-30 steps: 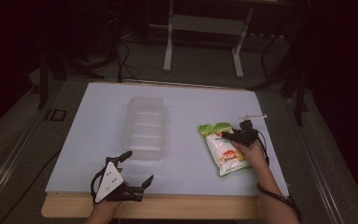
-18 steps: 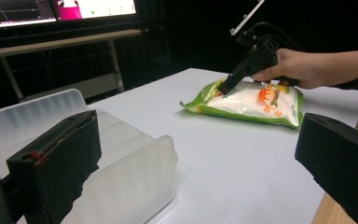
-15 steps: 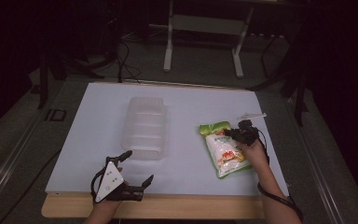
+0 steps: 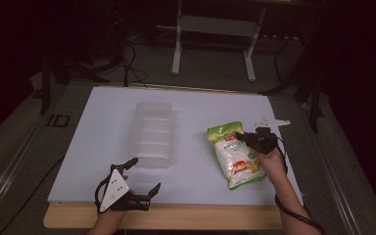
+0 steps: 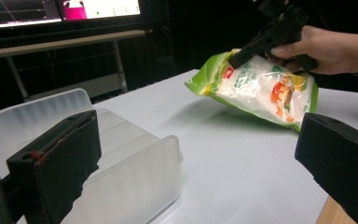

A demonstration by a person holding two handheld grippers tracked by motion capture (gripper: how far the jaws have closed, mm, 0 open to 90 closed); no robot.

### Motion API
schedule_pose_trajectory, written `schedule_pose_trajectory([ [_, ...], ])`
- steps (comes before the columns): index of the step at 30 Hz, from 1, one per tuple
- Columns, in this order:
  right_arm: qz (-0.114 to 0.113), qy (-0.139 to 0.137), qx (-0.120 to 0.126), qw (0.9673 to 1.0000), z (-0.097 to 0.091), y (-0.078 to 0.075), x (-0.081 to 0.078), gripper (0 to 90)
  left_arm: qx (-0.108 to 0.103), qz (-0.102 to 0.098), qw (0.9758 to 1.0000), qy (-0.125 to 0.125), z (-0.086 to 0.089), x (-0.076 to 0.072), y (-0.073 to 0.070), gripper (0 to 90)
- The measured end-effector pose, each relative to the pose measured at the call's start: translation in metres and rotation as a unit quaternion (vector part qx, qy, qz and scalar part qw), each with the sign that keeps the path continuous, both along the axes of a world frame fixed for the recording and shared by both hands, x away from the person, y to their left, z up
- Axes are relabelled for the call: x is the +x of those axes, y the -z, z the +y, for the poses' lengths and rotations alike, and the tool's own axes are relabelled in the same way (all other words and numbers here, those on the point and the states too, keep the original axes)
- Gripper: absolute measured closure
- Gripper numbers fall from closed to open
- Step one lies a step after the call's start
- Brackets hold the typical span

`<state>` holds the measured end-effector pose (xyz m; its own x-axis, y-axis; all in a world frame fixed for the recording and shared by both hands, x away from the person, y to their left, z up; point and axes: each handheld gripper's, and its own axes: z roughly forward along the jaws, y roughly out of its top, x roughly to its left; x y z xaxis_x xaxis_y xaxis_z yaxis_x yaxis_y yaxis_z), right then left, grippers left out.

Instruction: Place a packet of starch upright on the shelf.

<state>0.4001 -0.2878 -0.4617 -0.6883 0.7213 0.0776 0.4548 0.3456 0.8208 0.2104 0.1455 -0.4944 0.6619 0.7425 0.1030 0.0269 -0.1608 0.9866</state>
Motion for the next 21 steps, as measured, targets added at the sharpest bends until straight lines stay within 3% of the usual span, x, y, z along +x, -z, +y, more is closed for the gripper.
schedule_pose_trajectory([
  [4, -0.02, -0.011, 0.006, 0.9997, 0.001, -0.011, -0.011, 85.1, 0.0, 0.002, 1.0, 0.001, -0.001, 0.0, 0.001, 0.3],
  [7, -0.029, -0.02, 0.015, 0.9993, 0.002, -0.019, -0.017, 85.2, 0.014, -0.016, 0.9996, -0.018, -0.004, -0.001, 0.0, 0.3],
  [9, -0.036, -0.023, 0.017, 0.9989, 0.004, -0.024, -0.022, 85.2, 0.012, -0.02, 0.9996, -0.018, -0.003, -0.001, -0.001, 0.3],
  [11, -0.041, -0.028, 0.024, 0.9985, 0.005, -0.028, -0.027, 85.2, 0.005, -0.015, 0.9996, -0.024, -0.004, -0.001, -0.002, 0.4],
  [15, -0.061, -0.034, 0.038, 0.9968, 0.006, -0.037, -0.038, 85.2, 0.014, -0.013, 0.9991, -0.037, -0.005, 0.002, -0.003, 0.4],
  [20, -0.084, -0.039, 0.049, 0.9945, 0.006, -0.051, -0.049, 85.3, 0.004, 0.009, 0.9988, -0.047, -0.006, 0.005, -0.006, 0.4],
  [21, -0.089, -0.039, 0.05, 0.994, 0.006, -0.055, -0.051, 85.3, -0.01, 0.032, 0.9988, -0.036, -0.006, 0.007, -0.01, 0.4],
])
